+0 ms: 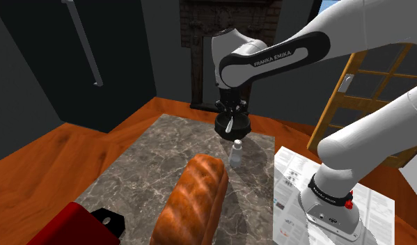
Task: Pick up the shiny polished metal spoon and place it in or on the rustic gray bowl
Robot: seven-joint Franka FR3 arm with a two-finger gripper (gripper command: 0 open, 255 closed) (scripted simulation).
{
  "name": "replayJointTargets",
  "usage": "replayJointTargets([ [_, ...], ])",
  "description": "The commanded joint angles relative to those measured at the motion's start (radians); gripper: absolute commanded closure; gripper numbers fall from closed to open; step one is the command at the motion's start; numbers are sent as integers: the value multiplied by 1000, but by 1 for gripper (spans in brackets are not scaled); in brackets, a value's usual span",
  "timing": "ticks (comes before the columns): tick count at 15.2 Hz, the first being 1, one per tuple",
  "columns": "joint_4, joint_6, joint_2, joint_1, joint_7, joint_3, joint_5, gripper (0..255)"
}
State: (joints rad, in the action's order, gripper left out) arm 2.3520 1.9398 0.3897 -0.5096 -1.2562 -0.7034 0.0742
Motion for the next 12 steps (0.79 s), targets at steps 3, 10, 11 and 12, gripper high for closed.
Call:
replayJointTargets([
  [3,1,3,-2,-1,-1,-1,-1,255],
  [10,1,3,-2,-1,-1,-1,-1,0],
  [11,1,3,-2,-1,-1,-1,-1,0],
  [12,-28,-32,5,1,2,4,1,0],
])
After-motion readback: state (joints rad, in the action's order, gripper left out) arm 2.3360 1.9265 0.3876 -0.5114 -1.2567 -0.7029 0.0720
